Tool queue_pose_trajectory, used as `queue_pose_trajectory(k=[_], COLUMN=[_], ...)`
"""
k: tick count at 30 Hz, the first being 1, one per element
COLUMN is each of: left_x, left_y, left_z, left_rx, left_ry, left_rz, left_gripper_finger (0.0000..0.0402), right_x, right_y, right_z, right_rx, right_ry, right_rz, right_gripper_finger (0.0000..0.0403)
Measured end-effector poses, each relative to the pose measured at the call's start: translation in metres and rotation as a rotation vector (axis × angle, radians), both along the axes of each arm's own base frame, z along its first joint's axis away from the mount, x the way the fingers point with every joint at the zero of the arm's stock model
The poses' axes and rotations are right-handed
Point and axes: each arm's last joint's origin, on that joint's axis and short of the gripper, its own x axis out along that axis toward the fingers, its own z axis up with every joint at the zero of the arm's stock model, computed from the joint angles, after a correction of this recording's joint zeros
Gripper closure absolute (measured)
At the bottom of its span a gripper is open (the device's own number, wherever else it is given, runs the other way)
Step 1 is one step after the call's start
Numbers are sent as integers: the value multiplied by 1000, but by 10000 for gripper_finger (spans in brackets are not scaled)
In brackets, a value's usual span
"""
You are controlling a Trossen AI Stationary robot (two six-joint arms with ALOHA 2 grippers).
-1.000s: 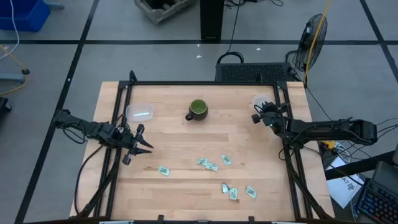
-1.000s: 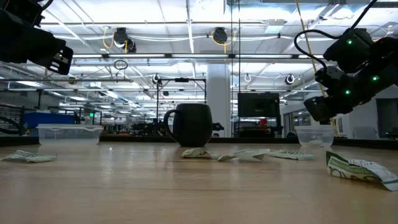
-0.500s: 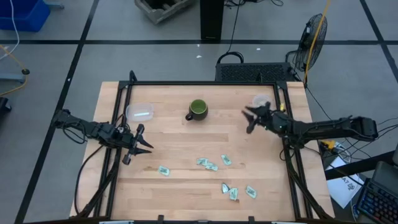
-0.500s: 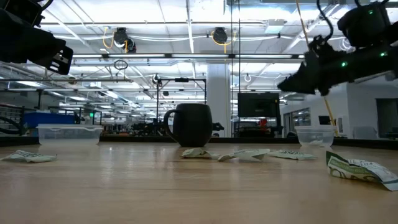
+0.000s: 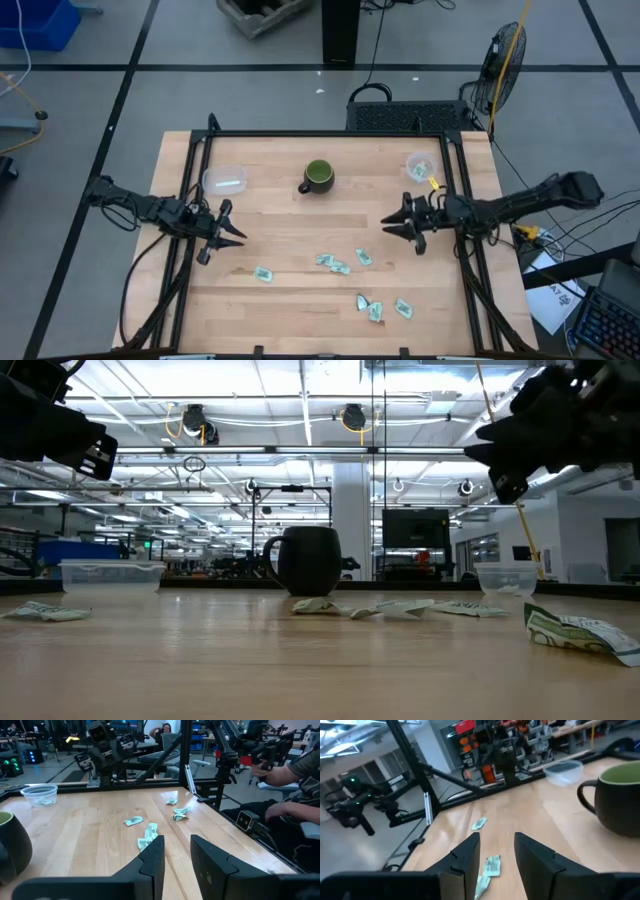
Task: Pick and place items into bin
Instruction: Put the white stevia packet into the right transparent bin
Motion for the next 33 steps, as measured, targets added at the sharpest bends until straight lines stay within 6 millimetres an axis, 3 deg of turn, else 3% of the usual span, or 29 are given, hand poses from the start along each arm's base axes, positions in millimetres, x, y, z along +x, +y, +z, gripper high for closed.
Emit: queue_pose_trajectory(k=[8,16,21,26,29,33], left_x=[0,0,0,0,0,0], left_y=[0,0,0,0,0,0], left_z=[0,0,0,0,0,0], left_rx=[0,0,0,0,0,0], left_ry=[0,1,0,0,0,0], left_rz=[0,0,0,0,0,0], left_gripper_finger=[304,304,304,304,304,304], right_x=[5,26,34,29,24,22], right_y=[43,98,132,152,161,177], right_z=[5,13,5,-14,-22,-24], right_rx=[-114,-282,-243,-117,-36,45], right_ry=[65,463,709,969,1033,993], right_rz=[78,-11,10,-20,-11,35], right_gripper_finger=[286,266,242,222,216,217])
